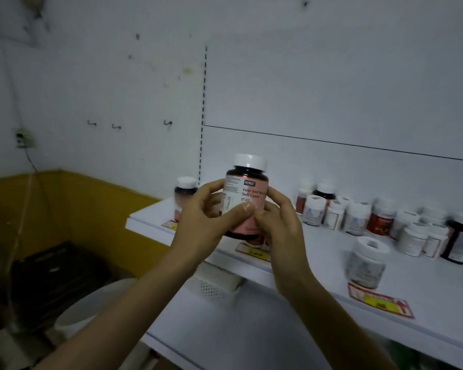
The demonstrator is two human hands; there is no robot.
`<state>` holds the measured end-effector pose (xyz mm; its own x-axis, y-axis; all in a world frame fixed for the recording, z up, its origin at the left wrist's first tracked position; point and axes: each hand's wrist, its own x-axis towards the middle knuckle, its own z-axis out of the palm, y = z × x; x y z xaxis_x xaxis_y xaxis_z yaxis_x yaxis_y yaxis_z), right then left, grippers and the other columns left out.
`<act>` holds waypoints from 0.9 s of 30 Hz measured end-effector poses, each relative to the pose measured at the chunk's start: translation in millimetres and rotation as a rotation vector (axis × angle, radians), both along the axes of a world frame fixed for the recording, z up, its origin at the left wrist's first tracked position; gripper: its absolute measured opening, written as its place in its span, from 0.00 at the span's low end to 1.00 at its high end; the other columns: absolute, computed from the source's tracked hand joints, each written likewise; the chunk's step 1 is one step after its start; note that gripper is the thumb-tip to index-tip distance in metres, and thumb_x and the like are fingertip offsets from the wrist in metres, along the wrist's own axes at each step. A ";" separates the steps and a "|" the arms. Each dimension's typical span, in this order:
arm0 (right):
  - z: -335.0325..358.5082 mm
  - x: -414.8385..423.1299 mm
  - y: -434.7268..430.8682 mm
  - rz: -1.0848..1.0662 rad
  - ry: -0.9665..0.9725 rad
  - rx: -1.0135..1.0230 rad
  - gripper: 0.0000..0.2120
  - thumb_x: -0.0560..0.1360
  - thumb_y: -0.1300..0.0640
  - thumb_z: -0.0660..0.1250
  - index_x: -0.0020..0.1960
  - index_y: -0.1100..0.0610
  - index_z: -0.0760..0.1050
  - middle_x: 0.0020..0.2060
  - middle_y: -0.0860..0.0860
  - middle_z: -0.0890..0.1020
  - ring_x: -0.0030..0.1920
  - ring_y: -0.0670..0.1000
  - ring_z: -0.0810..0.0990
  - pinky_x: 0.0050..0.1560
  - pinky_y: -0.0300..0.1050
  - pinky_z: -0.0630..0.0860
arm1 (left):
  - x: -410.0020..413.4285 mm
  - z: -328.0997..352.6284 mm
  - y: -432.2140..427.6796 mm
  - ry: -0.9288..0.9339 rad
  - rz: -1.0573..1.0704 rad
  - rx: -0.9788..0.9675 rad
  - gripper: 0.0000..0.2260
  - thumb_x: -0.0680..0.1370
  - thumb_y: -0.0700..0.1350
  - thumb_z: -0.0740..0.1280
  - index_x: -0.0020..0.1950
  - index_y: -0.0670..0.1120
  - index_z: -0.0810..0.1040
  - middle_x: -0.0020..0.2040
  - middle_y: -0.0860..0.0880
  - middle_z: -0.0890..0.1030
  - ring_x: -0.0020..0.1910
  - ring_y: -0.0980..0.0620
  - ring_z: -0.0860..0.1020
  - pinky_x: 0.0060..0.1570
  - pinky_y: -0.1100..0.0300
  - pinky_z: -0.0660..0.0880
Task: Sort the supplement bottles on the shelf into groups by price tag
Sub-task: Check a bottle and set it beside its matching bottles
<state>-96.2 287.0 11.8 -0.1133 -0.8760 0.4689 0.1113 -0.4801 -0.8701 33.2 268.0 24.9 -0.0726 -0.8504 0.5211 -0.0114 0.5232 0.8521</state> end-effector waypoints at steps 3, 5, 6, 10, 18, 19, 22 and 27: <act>8.1 43.3 -28.7 -0.054 -0.002 -0.016 0.15 0.78 0.57 0.61 0.64 0.50 0.69 0.51 0.44 0.81 0.47 0.41 0.82 0.42 0.32 0.78 | 45.8 -1.2 -21.0 -0.072 0.150 -0.077 0.32 0.62 0.59 0.75 0.64 0.52 0.72 0.56 0.53 0.79 0.54 0.53 0.79 0.51 0.56 0.79; 17.6 61.7 -47.2 -0.120 -0.006 -0.028 0.15 0.78 0.53 0.62 0.64 0.50 0.69 0.48 0.40 0.79 0.47 0.39 0.81 0.45 0.34 0.79 | 67.2 -2.2 -32.7 -0.144 0.222 -0.145 0.31 0.64 0.56 0.75 0.64 0.53 0.70 0.58 0.55 0.78 0.55 0.54 0.77 0.50 0.62 0.78; 22.6 68.6 -56.7 -0.151 0.009 -0.034 0.15 0.78 0.51 0.62 0.64 0.50 0.69 0.46 0.38 0.79 0.47 0.39 0.80 0.47 0.35 0.79 | 75.7 -3.0 -38.8 -0.182 0.260 -0.184 0.30 0.65 0.54 0.75 0.65 0.52 0.70 0.59 0.55 0.77 0.55 0.54 0.77 0.49 0.65 0.78; 41.0 83.7 -91.9 -0.184 0.113 -0.058 0.17 0.73 0.46 0.66 0.60 0.50 0.71 0.46 0.45 0.82 0.48 0.44 0.81 0.51 0.43 0.79 | 94.5 -7.5 -73.7 -0.298 0.438 -0.350 0.33 0.64 0.60 0.72 0.65 0.51 0.69 0.59 0.52 0.75 0.55 0.53 0.74 0.49 0.56 0.78; 76.6 82.2 -167.4 -0.138 0.234 -0.022 0.18 0.70 0.49 0.73 0.56 0.54 0.74 0.51 0.55 0.82 0.49 0.51 0.82 0.47 0.47 0.82 | 87.2 7.8 -148.0 -0.365 0.556 -0.418 0.39 0.64 0.59 0.72 0.71 0.53 0.61 0.59 0.52 0.70 0.57 0.54 0.69 0.47 0.66 0.70; 82.0 81.4 -177.3 -0.134 0.229 -0.015 0.17 0.70 0.49 0.72 0.56 0.54 0.74 0.51 0.55 0.82 0.49 0.51 0.82 0.47 0.47 0.81 | 88.9 11.5 -158.8 -0.329 0.497 -0.368 0.39 0.65 0.60 0.72 0.71 0.55 0.60 0.59 0.54 0.70 0.56 0.55 0.70 0.47 0.64 0.73; 97.7 76.5 -205.2 -0.109 0.207 -0.010 0.15 0.71 0.53 0.71 0.56 0.55 0.73 0.48 0.52 0.82 0.47 0.48 0.82 0.49 0.46 0.80 | 96.6 26.0 -188.6 -0.199 0.217 -0.131 0.33 0.67 0.62 0.70 0.68 0.56 0.63 0.58 0.56 0.74 0.56 0.59 0.75 0.49 0.64 0.76; 116.1 68.3 -240.6 -0.113 0.259 -0.004 0.13 0.74 0.53 0.69 0.55 0.57 0.73 0.46 0.50 0.80 0.47 0.48 0.81 0.53 0.51 0.80 | 93.1 39.0 -232.5 -0.236 0.074 -0.128 0.17 0.72 0.51 0.70 0.60 0.53 0.71 0.51 0.56 0.79 0.49 0.58 0.80 0.43 0.65 0.78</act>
<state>-27.9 46.4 127.8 -0.0863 -0.8628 0.4982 -0.1689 -0.4802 -0.8608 126.3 35.5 63.9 -0.1452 -0.7862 0.6006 -0.2438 0.6168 0.7485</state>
